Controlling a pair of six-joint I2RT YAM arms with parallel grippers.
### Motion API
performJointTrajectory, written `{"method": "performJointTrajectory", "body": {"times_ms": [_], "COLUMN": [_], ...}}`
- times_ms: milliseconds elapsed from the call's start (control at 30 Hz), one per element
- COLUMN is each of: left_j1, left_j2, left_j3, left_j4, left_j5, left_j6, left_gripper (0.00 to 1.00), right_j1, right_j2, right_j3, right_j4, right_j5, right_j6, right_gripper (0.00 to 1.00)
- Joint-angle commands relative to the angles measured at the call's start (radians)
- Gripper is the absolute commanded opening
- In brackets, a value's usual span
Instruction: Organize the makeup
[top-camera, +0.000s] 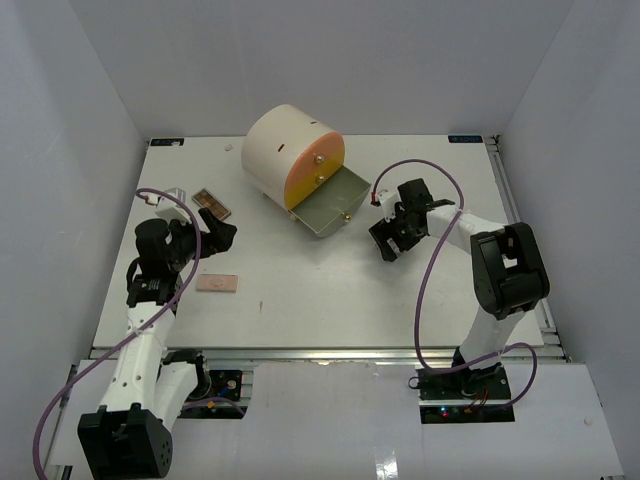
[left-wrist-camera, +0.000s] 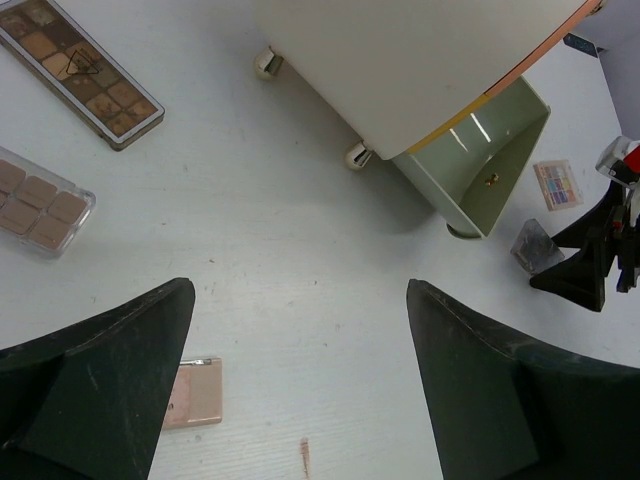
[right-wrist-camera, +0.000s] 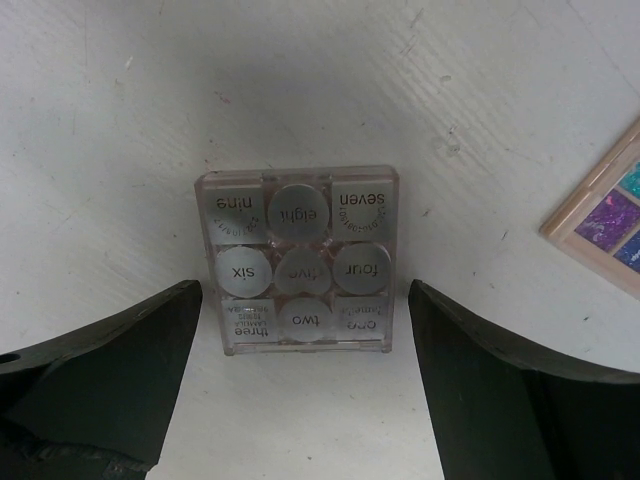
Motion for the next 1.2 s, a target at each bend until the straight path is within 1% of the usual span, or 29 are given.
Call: {"method": "performJointTrajectory", "body": {"times_ms": [0,33,100,133,200,233,300,333,400,433,500,600,700,767,1000,1100,1167], "left_j1": [0.001,0.001,0.001,0.001,0.001,0.001,0.001,0.001,0.001,0.001,0.001,0.001,0.001,0.001,0.001,0.001,0.001], "left_j2": [0.011,0.011,-0.001,-0.006,-0.012,-0.014,-0.013,-0.012,-0.012,-0.012,-0.011,-0.007,-0.003,-0.003,0.006,0.006,0.006], "left_j3": [0.012,0.015,0.012,0.012,0.009,0.009,0.009,0.010,0.010,0.010,0.010,0.009,0.009,0.009,0.007,0.007,0.006], "left_j4": [0.013,0.008,0.007,0.006,0.007,0.007,0.007,0.007,0.007,0.007,0.008,0.010,0.010,0.009,0.006,0.004,0.004], "left_j5": [0.034,0.035,0.026,0.023,0.018,0.016,0.014,0.014,0.015,0.015,0.014,0.017,0.018,0.017,0.009,0.009,0.009], "left_j6": [0.011,0.011,0.012,0.012,0.012,0.012,0.012,0.011,0.010,0.009,0.008,0.006,0.007,0.008,0.008,0.009,0.009], "left_gripper": [0.98,0.98,0.98,0.98,0.98,0.98,0.98,0.98,0.98,0.98,0.98,0.98,0.98,0.98,0.98,0.98,0.98], "right_j1": [0.003,0.003,0.003,0.003,0.003,0.003,0.003,0.003,0.003,0.004,0.008,0.052,0.117,0.170,0.230,0.233,0.233], "right_j2": [0.021,0.024,0.030,0.031,0.028,0.022,-0.003,-0.020,-0.055,-0.074,-0.109,-0.153,-0.133,-0.086,0.132,0.190,0.200], "right_j3": [0.038,0.037,0.031,0.028,0.023,0.020,0.015,0.016,0.024,0.037,0.072,0.189,0.314,0.436,0.733,0.767,0.759], "right_j4": [0.028,0.028,0.029,0.030,0.029,0.029,0.030,0.030,0.025,0.016,-0.007,-0.034,-0.056,-0.070,-0.096,-0.091,-0.078], "right_j5": [0.011,0.007,0.001,0.001,0.002,0.003,0.006,0.002,-0.016,-0.031,-0.063,-0.099,-0.048,-0.002,0.156,0.195,0.206], "right_j6": [-0.023,-0.023,-0.022,-0.023,-0.023,-0.023,-0.023,-0.023,-0.024,-0.026,-0.032,-0.046,-0.067,-0.072,-0.045,-0.028,-0.026], "right_gripper": [0.96,0.98,0.93,0.88,0.75,0.67,0.46,0.38,0.29,0.26,0.22,0.19,0.18,0.18,0.20,0.23,0.25]}}
